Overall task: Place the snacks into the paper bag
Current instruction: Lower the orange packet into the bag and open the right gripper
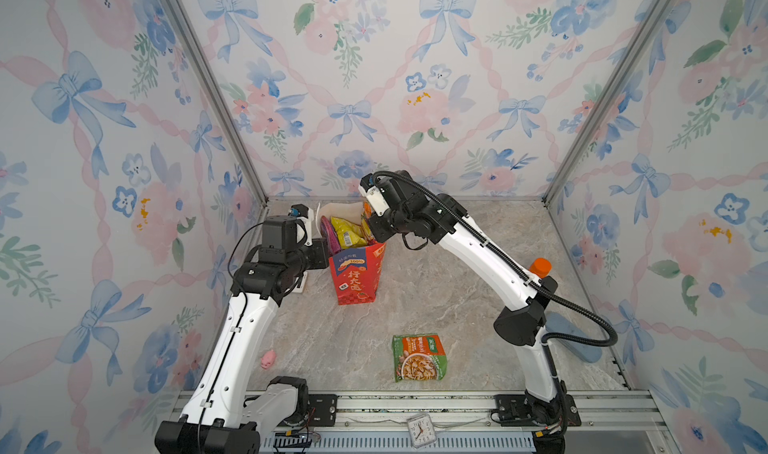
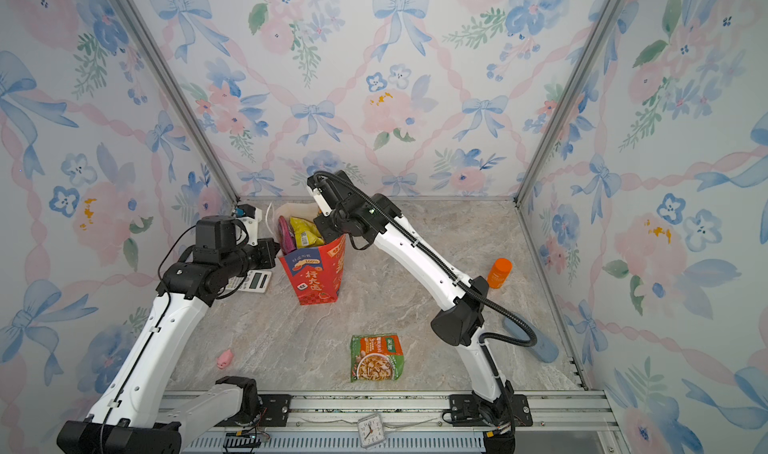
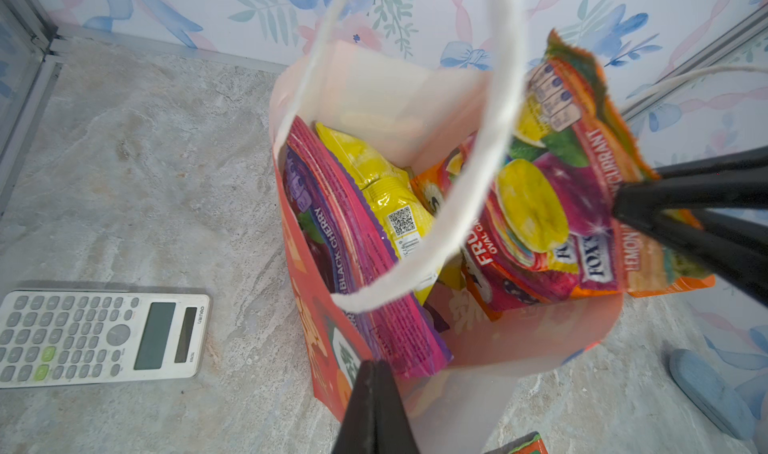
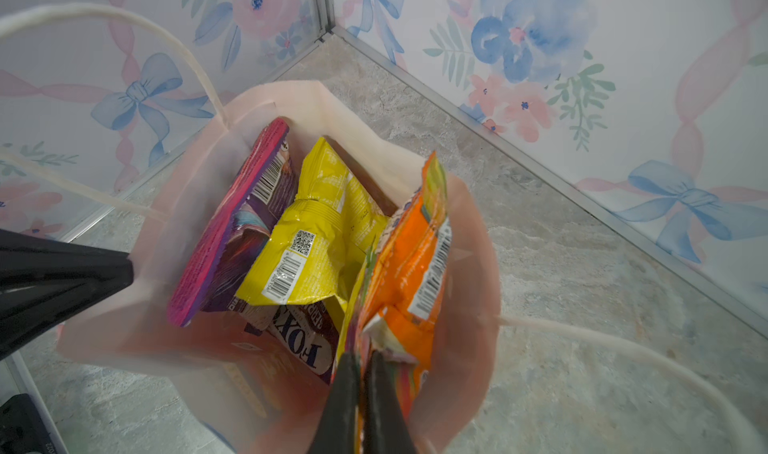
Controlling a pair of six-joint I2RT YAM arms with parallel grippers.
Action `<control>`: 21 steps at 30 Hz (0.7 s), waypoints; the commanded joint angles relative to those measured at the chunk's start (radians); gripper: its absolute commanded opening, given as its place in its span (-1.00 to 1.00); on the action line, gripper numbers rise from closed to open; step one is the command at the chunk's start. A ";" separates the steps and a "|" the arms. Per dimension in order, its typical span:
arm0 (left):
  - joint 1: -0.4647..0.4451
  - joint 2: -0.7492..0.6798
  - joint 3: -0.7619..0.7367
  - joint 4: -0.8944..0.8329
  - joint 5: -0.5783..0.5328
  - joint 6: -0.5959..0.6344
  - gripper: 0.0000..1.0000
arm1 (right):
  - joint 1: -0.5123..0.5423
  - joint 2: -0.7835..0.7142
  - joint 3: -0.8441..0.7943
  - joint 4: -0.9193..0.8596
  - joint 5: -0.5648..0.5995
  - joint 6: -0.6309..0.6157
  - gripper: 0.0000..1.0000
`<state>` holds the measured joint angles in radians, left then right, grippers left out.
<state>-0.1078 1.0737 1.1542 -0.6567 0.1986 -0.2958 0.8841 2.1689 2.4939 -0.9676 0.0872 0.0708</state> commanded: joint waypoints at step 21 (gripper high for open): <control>0.007 -0.016 0.008 -0.008 0.007 0.015 -1.00 | 0.021 0.077 0.214 -0.060 -0.078 0.038 0.05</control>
<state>-0.1078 1.0695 1.1542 -0.6571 0.1986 -0.2958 0.8978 2.3177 2.6686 -1.0180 0.0303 0.1043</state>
